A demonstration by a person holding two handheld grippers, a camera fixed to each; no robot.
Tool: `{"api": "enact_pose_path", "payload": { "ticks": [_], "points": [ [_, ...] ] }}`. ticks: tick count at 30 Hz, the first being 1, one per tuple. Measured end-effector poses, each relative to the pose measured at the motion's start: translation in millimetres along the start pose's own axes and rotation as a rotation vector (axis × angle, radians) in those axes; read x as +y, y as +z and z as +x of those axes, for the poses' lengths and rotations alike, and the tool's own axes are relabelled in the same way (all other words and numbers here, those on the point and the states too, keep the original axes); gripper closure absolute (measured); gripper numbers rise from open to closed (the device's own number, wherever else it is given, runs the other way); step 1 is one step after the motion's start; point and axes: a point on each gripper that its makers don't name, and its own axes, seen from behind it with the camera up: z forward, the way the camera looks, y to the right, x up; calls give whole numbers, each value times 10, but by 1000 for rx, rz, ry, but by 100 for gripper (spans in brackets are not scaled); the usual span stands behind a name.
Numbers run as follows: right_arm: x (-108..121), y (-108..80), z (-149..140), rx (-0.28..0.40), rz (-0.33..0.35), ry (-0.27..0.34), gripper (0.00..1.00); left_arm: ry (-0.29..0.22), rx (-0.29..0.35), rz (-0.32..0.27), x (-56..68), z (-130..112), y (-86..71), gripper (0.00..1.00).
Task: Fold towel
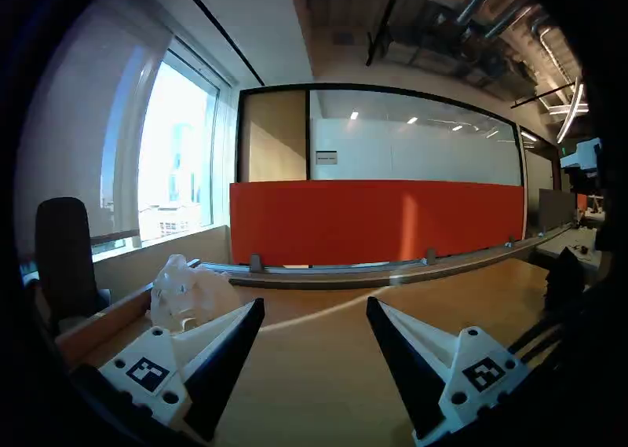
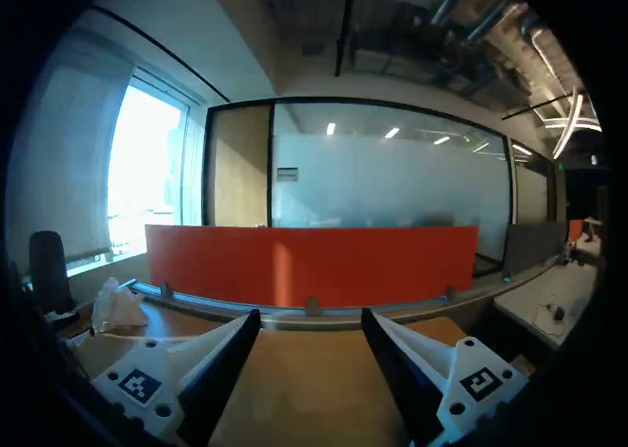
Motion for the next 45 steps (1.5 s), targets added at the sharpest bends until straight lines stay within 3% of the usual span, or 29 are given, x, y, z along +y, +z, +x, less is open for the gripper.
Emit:
{"api": "enact_pose_path", "payload": {
  "ticks": [6, 21, 36, 45],
  "points": [
    [-78, 26, -249, -3, 14, -24, 1, 2, 7, 8, -41, -313, -29, 3],
    [-150, 91, -713, -13, 30, -20, 1, -4, 20, 19, -86, -804, -145, 3],
    [-149, 86, -785, -11, 34, -33, 1, -20, 28, 38, -153, -988, -177, 3],
    [-188, 105, -799, -16, 43, -41, 1, -11, 31, 40, -119, -1003, -159, 3]
  ]
}}
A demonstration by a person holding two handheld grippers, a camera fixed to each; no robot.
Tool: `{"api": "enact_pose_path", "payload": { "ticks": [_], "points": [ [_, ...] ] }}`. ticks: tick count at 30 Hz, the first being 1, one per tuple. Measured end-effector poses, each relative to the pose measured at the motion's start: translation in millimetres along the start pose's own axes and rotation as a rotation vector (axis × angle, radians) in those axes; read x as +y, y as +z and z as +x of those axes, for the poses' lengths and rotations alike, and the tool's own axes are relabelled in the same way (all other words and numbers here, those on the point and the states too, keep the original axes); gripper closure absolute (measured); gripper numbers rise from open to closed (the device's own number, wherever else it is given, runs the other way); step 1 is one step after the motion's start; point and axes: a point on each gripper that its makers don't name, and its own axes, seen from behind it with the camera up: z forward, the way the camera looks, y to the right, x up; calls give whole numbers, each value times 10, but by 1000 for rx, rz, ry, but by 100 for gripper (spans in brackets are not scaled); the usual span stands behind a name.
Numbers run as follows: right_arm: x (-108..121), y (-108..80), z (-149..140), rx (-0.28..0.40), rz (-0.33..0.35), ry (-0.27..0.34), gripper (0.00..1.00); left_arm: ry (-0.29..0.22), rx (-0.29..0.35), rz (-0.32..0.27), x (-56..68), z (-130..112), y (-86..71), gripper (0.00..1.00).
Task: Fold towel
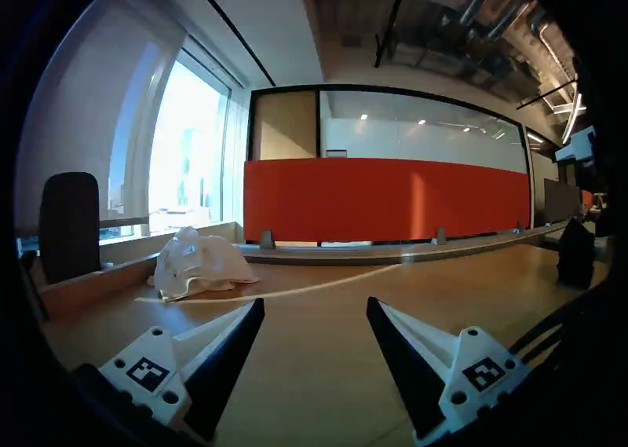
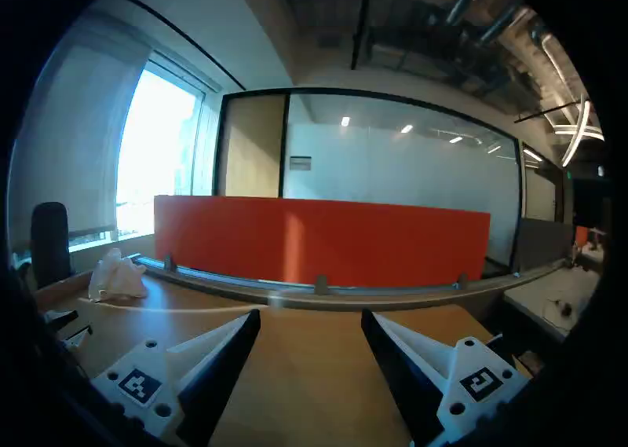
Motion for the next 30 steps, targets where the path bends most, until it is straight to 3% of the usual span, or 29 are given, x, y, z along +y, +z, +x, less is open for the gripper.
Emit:
{"api": "enact_pose_path", "payload": {
  "ticks": [15, 30],
  "points": [
    [140, -10, 55, 30, -15, 9, 1, 6, 2, -6, 15, 35, -9, 3],
    [674, -45, -17, 109, -92, 11, 1, 8, 0, -7, 8, 86, -28, 3]
  ]
}}
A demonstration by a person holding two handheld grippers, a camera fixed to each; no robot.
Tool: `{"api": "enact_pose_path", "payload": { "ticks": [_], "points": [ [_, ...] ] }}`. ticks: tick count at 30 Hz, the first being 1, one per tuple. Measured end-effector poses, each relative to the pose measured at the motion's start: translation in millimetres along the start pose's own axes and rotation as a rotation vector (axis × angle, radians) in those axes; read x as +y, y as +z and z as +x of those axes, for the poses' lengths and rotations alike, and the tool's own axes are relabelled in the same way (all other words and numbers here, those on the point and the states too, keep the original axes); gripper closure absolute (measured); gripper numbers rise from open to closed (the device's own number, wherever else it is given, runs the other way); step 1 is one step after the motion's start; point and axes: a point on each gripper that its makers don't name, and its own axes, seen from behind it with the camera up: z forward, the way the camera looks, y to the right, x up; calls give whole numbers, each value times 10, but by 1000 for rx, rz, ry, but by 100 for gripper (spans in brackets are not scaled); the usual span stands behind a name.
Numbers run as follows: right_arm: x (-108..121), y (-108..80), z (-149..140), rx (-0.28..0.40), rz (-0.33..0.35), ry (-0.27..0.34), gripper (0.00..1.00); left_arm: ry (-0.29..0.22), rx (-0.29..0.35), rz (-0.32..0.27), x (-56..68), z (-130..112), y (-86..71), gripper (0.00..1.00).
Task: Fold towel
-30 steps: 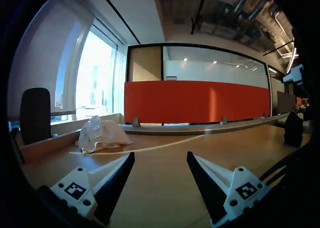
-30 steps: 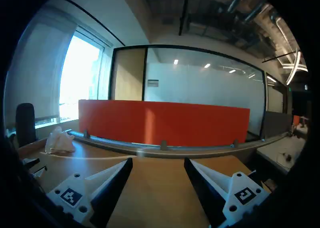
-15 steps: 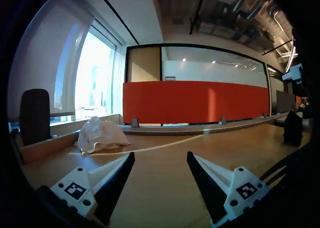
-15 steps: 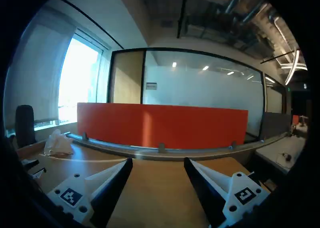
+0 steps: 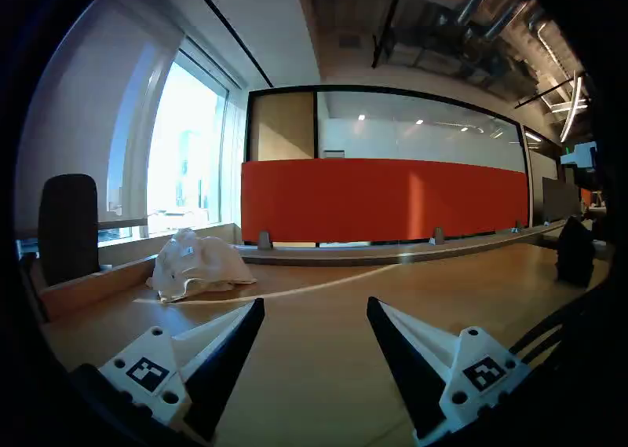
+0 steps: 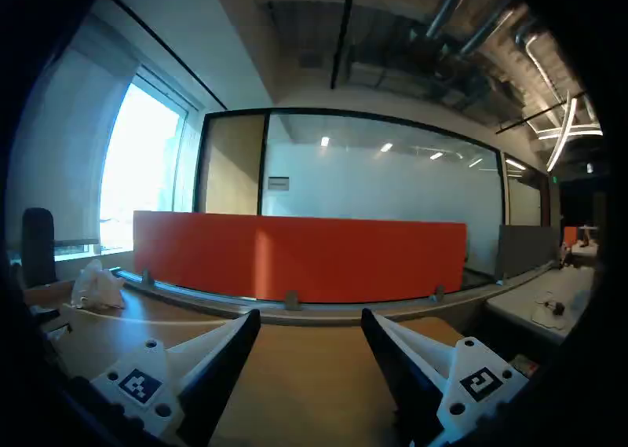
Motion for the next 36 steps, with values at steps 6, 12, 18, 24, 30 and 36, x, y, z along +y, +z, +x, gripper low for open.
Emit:
{"api": "enact_pose_path", "payload": {
  "ticks": [6, 12, 18, 24, 30, 36],
  "points": [
    [187, -35, -240, 5, -22, 25, 1, 0, 0, 0, 0, 8, -8, 3],
    [279, -90, -518, 6, -24, 54, 1, 0, -1, 0, 5, 12, -10, 3],
    [318, -177, -837, -10, -28, 76, 1, 1, -1, 0, 10, 17, -12, 3],
    [345, -238, -1100, -6, -29, 100, 1, 0, -1, 0, 17, 18, -14, 3],
    [384, -270, -1346, -20, -28, 122, 1, 0, -1, 0, 17, 24, -17, 3],
    [374, -281, -1487, -37, -22, 132, 1, 1, -1, 0, 16, 25, -18, 3]
  ]
}}
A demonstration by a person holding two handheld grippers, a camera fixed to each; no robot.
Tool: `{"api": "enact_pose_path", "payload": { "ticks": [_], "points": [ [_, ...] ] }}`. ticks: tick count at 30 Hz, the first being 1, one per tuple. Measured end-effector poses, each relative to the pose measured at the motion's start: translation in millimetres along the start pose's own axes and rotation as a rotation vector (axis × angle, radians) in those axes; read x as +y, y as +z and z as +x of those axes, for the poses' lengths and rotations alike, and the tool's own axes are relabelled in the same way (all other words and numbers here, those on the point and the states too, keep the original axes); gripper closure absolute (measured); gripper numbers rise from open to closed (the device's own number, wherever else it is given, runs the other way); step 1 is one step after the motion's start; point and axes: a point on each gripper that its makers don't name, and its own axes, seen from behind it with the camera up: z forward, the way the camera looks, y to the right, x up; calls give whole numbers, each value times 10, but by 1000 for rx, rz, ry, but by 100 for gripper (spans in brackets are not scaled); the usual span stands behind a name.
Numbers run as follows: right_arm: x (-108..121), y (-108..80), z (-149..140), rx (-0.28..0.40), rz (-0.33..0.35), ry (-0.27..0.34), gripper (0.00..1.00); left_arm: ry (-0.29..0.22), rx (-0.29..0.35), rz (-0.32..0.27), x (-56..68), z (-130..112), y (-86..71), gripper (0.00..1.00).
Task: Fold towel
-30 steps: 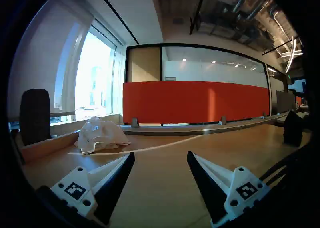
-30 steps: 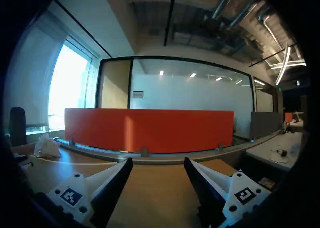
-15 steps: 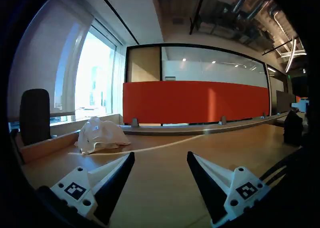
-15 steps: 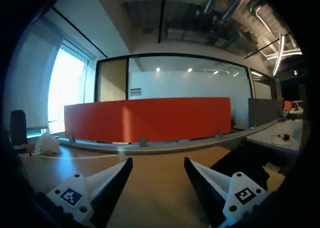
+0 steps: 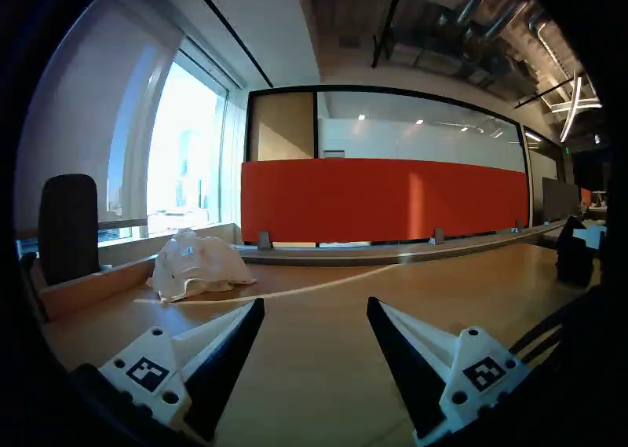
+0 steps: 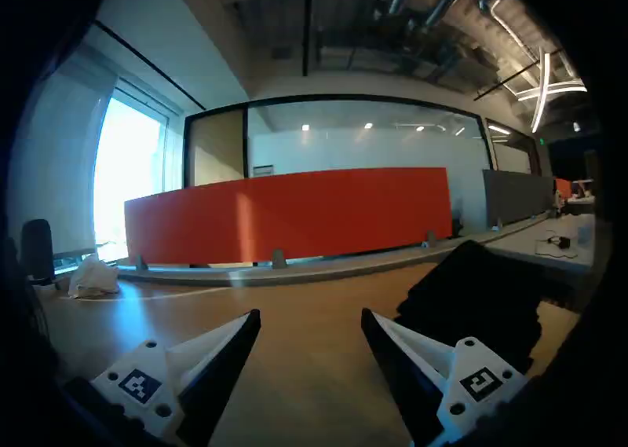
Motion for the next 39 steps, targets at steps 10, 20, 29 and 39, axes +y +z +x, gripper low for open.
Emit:
{"api": "enact_pose_path", "payload": {
  "ticks": [10, 20, 29, 39],
  "points": [
    [-36, -36, -75, -5, 14, 2, 1, 0, 0, 0, 2, 2, -1, 3],
    [-43, -58, -64, 9, 11, -13, 1, 0, 0, 0, 1, 3, -3, 3],
    [-121, -95, -97, 9, 14, -51, 1, 0, 0, 0, 0, 5, -4, 3],
    [-188, -106, -136, 6, 14, -92, 1, 0, 0, 0, -2, 4, -2, 3]
  ]
}}
